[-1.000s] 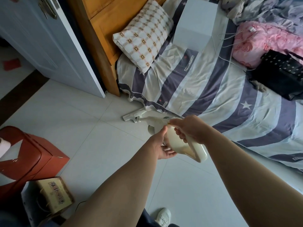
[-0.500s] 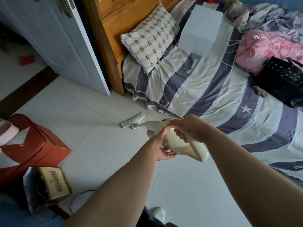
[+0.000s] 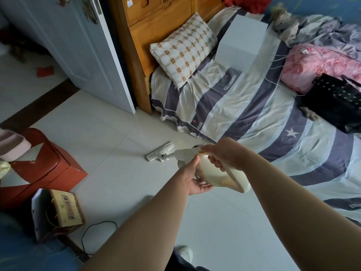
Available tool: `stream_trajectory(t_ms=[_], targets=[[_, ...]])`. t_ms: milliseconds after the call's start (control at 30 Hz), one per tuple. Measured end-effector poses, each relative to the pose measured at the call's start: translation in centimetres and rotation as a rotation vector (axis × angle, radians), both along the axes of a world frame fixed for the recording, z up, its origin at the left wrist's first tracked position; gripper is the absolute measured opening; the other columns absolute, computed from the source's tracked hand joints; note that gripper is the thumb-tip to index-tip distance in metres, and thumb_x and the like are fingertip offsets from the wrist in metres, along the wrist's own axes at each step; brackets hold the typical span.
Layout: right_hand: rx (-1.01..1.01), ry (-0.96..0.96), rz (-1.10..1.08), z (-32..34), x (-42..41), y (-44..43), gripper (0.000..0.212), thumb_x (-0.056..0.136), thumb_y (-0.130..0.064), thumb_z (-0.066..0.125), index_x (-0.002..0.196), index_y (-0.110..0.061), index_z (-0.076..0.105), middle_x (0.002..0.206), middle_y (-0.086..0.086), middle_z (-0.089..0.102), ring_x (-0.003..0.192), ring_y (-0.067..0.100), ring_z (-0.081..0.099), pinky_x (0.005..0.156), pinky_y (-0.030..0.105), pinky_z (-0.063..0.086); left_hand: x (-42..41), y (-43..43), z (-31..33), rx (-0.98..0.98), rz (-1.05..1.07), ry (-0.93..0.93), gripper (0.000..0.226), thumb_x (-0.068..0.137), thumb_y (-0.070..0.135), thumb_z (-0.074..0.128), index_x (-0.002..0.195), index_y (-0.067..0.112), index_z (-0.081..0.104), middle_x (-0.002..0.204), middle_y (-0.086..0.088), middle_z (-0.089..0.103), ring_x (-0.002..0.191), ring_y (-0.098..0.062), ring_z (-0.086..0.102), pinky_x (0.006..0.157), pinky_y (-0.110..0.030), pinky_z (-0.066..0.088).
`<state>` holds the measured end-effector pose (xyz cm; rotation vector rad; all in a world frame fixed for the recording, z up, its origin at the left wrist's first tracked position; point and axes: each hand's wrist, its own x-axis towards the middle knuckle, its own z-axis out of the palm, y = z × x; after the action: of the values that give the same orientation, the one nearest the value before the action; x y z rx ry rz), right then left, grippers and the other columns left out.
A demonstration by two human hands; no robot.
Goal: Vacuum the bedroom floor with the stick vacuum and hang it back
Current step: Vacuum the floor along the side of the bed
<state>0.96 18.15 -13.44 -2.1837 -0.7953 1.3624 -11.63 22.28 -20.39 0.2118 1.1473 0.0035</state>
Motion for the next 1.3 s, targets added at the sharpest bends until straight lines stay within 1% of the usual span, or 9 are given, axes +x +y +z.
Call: stream_trajectory(t_ms=[67, 200, 400, 467, 700, 867, 967, 1133, 1300], targets=[[-0.007, -0.034, 0.021, 0.1, 0.1, -0.7, 0.042, 0.088, -0.041, 0.064, 0.064, -0.007, 0.060, 0.056, 0.007, 0.054, 0.051, 0.021, 0.045, 0.051, 0.028, 0.041, 0.2, -0.9, 0.0, 0.013, 0.009, -0.010, 0.060, 0.089, 0.051, 0.064, 0.125, 0.005, 0.049, 0.122, -0.027, 0.056, 0.110, -0.040, 0.060, 0.087, -0.055, 0.054], [-0.033, -0.081, 0.052, 0.1, 0.5, -2.2, 0.044, 0.086, -0.046, 0.063, 0.066, -0.007, 0.062, 0.056, 0.007, 0.055, 0.053, 0.021, 0.046, 0.052, 0.029, 0.042, 0.6, -2.5, -0.2, 0.039, 0.004, -0.034, 0.057, 0.091, 0.050, 0.060, 0.122, 0.003, 0.049, 0.122, -0.027, 0.054, 0.112, -0.040, 0.060, 0.093, -0.058, 0.052], [-0.036, -0.090, 0.022, 0.0, 1.1, -3.8, 0.040, 0.085, -0.043, 0.066, 0.071, -0.005, 0.063, 0.060, 0.010, 0.056, 0.055, 0.022, 0.047, 0.048, 0.027, 0.040, 1.6, -4.2, -0.2, 0.063, -0.016, -0.061, 0.051, 0.095, 0.047, 0.055, 0.124, 0.005, 0.046, 0.108, -0.020, 0.054, 0.115, -0.040, 0.057, 0.096, -0.059, 0.049], [-0.042, -0.100, 0.015, -0.1, 1.3, -4.3, 0.040, 0.086, -0.042, 0.067, 0.072, -0.005, 0.064, 0.060, 0.009, 0.057, 0.054, 0.022, 0.047, 0.049, 0.027, 0.040, 1.8, -4.6, -0.3, 0.064, -0.020, -0.072, 0.050, 0.096, 0.045, 0.054, 0.125, 0.006, 0.046, 0.106, -0.019, 0.054, 0.116, -0.040, 0.057, 0.097, -0.060, 0.047], [-0.063, -0.202, 0.038, 0.1, 2.1, -4.7, 0.042, 0.086, -0.042, 0.068, 0.064, -0.006, 0.062, 0.052, 0.005, 0.058, 0.047, 0.019, 0.048, 0.052, 0.027, 0.044, 3.0, -5.4, -1.1, 0.042, 0.029, -0.130, 0.051, 0.098, 0.045, 0.051, 0.128, 0.004, 0.047, 0.110, -0.019, 0.052, 0.119, -0.040, 0.053, 0.099, -0.061, 0.046], [-0.077, -0.245, 0.048, 0.1, 2.8, -3.8, 0.043, 0.088, -0.040, 0.069, 0.062, -0.007, 0.061, 0.047, 0.002, 0.056, 0.039, 0.015, 0.047, 0.052, 0.026, 0.044, 3.9, -4.8, -1.3, 0.012, 0.068, -0.166, 0.045, 0.098, 0.045, 0.051, 0.114, 0.003, 0.050, 0.119, -0.025, 0.049, 0.117, -0.040, 0.054, 0.098, -0.060, 0.047], [-0.073, -0.250, 0.039, 0.1, 3.2, -3.0, 0.043, 0.088, -0.039, 0.070, 0.061, -0.007, 0.060, 0.042, -0.002, 0.054, 0.036, 0.013, 0.045, 0.049, 0.024, 0.043, 4.4, -3.9, -1.6, 0.013, 0.056, -0.168, 0.044, 0.098, 0.045, 0.051, 0.110, 0.002, 0.050, 0.123, -0.026, 0.047, 0.118, -0.040, 0.053, 0.098, -0.059, 0.047], [-0.082, -0.264, 0.027, 0.1, 3.9, -1.5, 0.043, 0.088, -0.041, 0.070, 0.063, -0.007, 0.061, 0.045, -0.001, 0.055, 0.036, 0.013, 0.045, 0.048, 0.023, 0.042, 5.2, -2.4, -1.8, 0.015, 0.056, -0.184, 0.044, 0.099, 0.044, 0.050, 0.110, 0.002, 0.051, 0.117, -0.025, 0.049, 0.102, -0.037, 0.058, 0.097, -0.058, 0.048], [-0.094, -0.266, 0.003, 0.2, 4.4, 0.6, 0.044, 0.089, -0.039, 0.070, 0.061, -0.007, 0.059, 0.048, 0.001, 0.055, 0.039, 0.014, 0.045, 0.051, 0.025, 0.042, 5.9, 0.1, -1.9, 0.010, 0.037, -0.195, 0.046, 0.098, 0.044, 0.051, 0.113, 0.001, 0.050, 0.130, -0.029, 0.045, 0.114, -0.040, 0.055, 0.095, -0.058, 0.049]])
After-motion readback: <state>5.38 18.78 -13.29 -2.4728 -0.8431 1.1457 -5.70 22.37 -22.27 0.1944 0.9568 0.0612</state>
